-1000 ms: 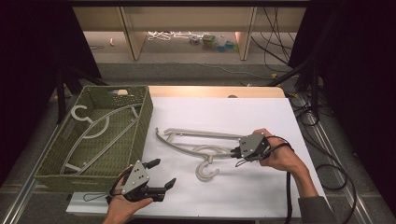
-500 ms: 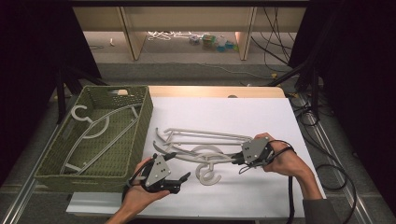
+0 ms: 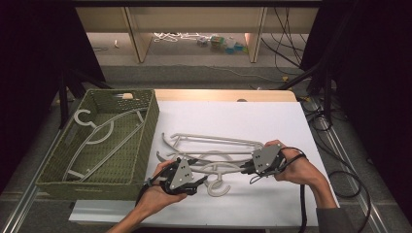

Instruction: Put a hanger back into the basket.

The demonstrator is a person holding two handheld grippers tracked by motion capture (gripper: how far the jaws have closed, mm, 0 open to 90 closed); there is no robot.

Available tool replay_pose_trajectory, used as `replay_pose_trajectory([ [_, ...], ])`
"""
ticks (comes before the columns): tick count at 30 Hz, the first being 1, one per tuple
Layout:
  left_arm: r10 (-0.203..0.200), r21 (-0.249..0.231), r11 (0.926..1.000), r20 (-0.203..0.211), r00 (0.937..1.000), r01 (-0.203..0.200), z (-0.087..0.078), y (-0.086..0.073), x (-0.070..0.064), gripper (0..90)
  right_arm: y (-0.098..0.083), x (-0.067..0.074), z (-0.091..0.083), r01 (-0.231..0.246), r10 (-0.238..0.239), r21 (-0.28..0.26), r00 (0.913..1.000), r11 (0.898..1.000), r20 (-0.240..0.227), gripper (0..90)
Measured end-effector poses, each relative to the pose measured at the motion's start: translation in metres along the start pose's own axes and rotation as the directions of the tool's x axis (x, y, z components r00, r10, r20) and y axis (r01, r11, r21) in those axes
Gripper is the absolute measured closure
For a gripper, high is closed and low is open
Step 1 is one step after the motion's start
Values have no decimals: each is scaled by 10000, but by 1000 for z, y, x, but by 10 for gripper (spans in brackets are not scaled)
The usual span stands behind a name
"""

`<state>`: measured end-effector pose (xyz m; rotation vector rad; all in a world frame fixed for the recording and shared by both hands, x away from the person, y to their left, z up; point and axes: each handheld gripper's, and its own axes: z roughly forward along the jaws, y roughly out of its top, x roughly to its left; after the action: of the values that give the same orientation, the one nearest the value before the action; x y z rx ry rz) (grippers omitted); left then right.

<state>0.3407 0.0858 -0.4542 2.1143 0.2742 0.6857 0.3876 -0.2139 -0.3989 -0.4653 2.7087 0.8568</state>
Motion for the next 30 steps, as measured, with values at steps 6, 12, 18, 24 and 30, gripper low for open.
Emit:
replay_pose_trajectory([
  [6,-573,46,9984,293,9979,572,4,1,-10,535,2,0,1,171,-173,-106,9997,9998,-149,822],
  [12,589,280,9978,650,9961,-608,5,5,-12,688,1,1,1,117,-118,-37,9998,9999,-187,823],
  [18,1269,288,9912,769,9889,-1294,1,12,-10,712,-1,0,0,-61,51,-276,9993,9996,-372,819],
  [24,1670,410,9839,1369,9764,-1741,1,21,-15,764,-7,-2,-2,-298,288,-365,9992,9989,-260,784],
  [30,1103,655,9900,1938,9748,-1250,0,33,-20,790,-9,-2,-2,-818,816,-180,9966,9965,-143,684],
])
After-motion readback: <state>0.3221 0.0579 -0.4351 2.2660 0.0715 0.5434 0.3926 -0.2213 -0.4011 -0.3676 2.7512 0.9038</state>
